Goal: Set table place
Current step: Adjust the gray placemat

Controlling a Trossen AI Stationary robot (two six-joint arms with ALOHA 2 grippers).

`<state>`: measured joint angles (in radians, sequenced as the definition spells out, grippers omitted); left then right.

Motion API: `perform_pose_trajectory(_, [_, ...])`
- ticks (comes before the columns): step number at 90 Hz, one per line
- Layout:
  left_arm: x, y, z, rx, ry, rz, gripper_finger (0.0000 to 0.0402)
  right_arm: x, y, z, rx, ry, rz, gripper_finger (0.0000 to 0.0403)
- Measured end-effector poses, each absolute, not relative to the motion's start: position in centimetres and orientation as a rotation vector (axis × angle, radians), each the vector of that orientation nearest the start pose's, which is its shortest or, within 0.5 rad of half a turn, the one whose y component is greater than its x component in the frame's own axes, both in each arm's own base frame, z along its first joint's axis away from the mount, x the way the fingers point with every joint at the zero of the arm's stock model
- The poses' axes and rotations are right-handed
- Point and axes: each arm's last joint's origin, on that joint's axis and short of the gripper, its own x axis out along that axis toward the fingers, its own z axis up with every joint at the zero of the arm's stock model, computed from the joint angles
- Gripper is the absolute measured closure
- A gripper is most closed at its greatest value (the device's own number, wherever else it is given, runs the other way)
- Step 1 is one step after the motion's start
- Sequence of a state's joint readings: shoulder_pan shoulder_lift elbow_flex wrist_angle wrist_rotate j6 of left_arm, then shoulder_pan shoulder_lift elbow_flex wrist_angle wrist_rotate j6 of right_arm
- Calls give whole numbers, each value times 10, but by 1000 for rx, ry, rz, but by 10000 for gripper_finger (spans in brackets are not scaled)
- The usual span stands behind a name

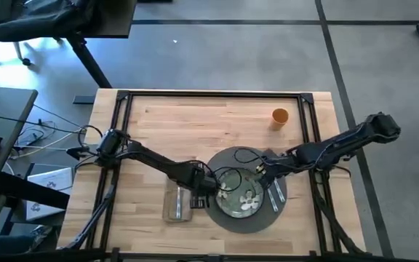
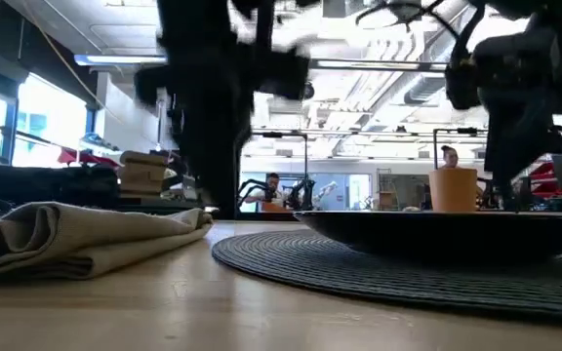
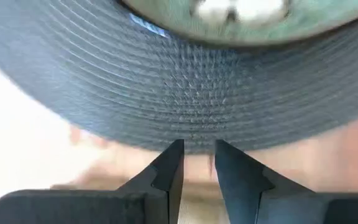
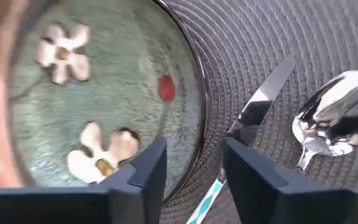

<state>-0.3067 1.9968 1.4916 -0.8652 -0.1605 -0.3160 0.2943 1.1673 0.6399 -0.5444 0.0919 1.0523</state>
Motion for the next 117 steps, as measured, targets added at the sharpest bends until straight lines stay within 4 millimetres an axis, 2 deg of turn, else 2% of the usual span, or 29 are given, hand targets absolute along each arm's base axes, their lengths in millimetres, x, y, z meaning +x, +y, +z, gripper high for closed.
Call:
perform_pose_trajectory(9, [364,-120,206,25,1343,108,328,191,57,200,698,986,-314,244])
perform_pose_trajectory(20, [342,-139,228,-41,1337,108,328,188,61,206,655,951,-274,240])
perform_pose_trajectory(25, [330,-149,231,-56,1341,116,328,187,63,206,628,937,-279,240])
perform_pose_trajectory(39, [306,-174,207,-86,1401,124,328,187,73,203,580,913,-301,240])
perform_pose_trajectory(48, [300,-182,187,-97,1370,88,328,187,82,199,554,944,-263,240])
perform_pose_trajectory(59, [303,-177,174,-102,1316,105,328,181,88,197,576,1002,-237,241])
perform_pose_trajectory(71, [309,-168,170,-117,1274,142,328,169,93,193,653,1067,-341,246])
perform_pose_trajectory(96, [334,-160,180,-101,1112,56,328,152,115,174,693,1182,-504,249])
perform_pose_trajectory(107, [344,-154,183,-73,1042,13,328,143,116,170,686,1230,-592,249])
perform_pose_trajectory(117, [354,-146,177,-42,1016,-21,328,134,113,169,683,1255,-705,249])
